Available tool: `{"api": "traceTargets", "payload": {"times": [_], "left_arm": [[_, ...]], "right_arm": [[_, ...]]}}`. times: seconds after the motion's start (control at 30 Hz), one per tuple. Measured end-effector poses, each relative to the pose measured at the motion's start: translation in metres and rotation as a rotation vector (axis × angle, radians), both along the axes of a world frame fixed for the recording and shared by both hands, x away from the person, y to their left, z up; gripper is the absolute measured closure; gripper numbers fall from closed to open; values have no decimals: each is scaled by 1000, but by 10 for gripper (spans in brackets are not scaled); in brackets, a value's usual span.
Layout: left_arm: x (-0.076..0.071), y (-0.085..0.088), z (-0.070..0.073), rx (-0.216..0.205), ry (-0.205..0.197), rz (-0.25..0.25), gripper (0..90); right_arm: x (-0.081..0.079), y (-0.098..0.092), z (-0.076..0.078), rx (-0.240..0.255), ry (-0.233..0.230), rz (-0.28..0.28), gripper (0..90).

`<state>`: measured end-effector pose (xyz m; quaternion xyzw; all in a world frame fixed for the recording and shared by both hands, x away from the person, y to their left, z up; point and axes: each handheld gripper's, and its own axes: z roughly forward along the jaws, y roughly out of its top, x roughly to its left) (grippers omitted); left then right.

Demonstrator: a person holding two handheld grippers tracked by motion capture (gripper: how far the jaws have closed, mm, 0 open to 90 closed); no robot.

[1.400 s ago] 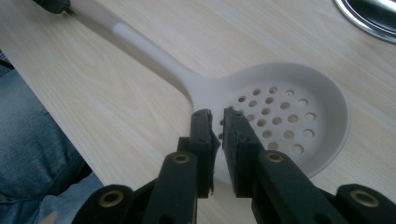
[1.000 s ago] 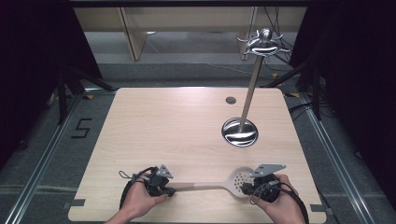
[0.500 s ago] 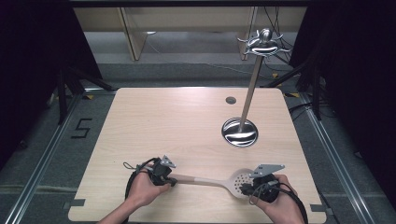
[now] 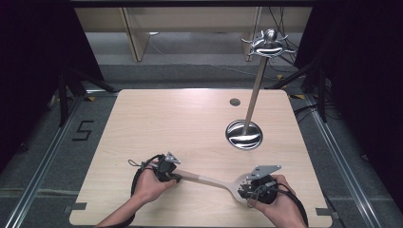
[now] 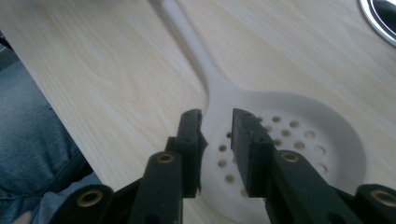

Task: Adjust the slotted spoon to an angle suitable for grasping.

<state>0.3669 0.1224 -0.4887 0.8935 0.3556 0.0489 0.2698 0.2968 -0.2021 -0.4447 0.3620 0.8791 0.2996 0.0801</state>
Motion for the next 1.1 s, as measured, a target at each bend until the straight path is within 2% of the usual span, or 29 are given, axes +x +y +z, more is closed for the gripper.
{"api": "traceTargets", "payload": {"times": [0.03, 0.07, 0.13, 0.17, 0.2, 0.23, 0.27, 0.3, 0.33, 0.37, 0.4, 0.43, 0.47, 0.5, 0.53, 0.57, 0.63, 0.73, 0.77, 0.8, 0.83, 0.93, 0.97, 1.0, 1.03, 1.07, 1.1], "left_arm": [[-2, 3, 0, -23, 3, 23, 890], [-3, 6, 1, -25, -3, 29, 889], [-7, 12, 2, -38, -10, 33, 874], [-13, 22, 4, -46, -18, 45, 874], [-15, 26, 4, -50, -21, 49, 856], [-20, 33, 5, -69, -30, 51, 852], [-26, 40, 6, -92, -31, 72, 852], [-33, 48, 7, -104, -39, 90, 848], [-40, 56, 8, -126, -44, 108, 842], [-55, 71, 11, -169, -43, 133, 834], [-55, 71, 11, -169, -43, 133, 824], [-64, 78, 12, -182, -50, 144, 824], [-73, 86, 13, -183, -65, 161, 806], [-73, 86, 13, -183, -65, 161, 802], [-81, 90, 13, -190, -71, 171, 802], [-89, 95, 13, -193, -59, 172, 785], [-93, 96, 13, -193, -61, 172, 782], [-101, 93, 13, -194, -61, 166, 766], [-102, 93, 14, -179, -70, 152, 763], [-103, 92, 14, -187, -76, 149, 763], [-103, 91, 14, -182, -65, 153, 762], [-103, 91, 14, -176, -71, 145, 762], [-103, 91, 13, -181, -71, 160, 761], [-102, 92, 13, -177, -77, 156, 762], [-102, 93, 14, -185, -69, 141, 762], [-102, 92, 13, -183, -67, 164, 762], [-101, 93, 13, -182, -68, 158, 762]], "right_arm": [[2, 2, 1, -19, -2, 23, 687], [3, 8, 1, -15, -4, 32, 671], [9, 15, 4, -44, -10, 66, 650], [9, 15, 4, -44, -10, 66, 650], [17, 24, 5, -45, -25, 81, 638], [20, 29, 7, -52, 5, 85, 637], [20, 29, 7, -52, 5, 85, 637], [27, 33, 7, -64, -28, 123, 637], [31, 38, 8, -63, -19, 121, 642], [39, 46, 9, -83, -13, 161, 661], [39, 46, 9, -83, -13, 161, 661], [42, 50, 10, -90, -1, 158, 665], [49, 57, 11, -107, 6, 180, 668], [49, 57, 11, -107, 6, 180, 668], [51, 59, 11, -117, 5, 171, 669], [59, 65, 14, -131, -13, 185, 672], [60, 67, 15, -128, -6, 183, 674], [71, 76, 17, -149, -17, 200, 683], [75, 81, 18, -157, -10, 205, 689], [75, 81, 18, -157, -10, 205, 689], [78, 84, 18, -165, -11, 209, 692], [85, 93, 16, -192, 9, 235, 695], [87, 96, 15, -203, 11, 251, 695], [90, 102, 13, -225, 25, 252, 695], [90, 102, 13, -225, 25, 252, 695], [92, 105, 13, -233, 28, 262, 696], [95, 114, 13, -250, 44, 273, 696]]}}
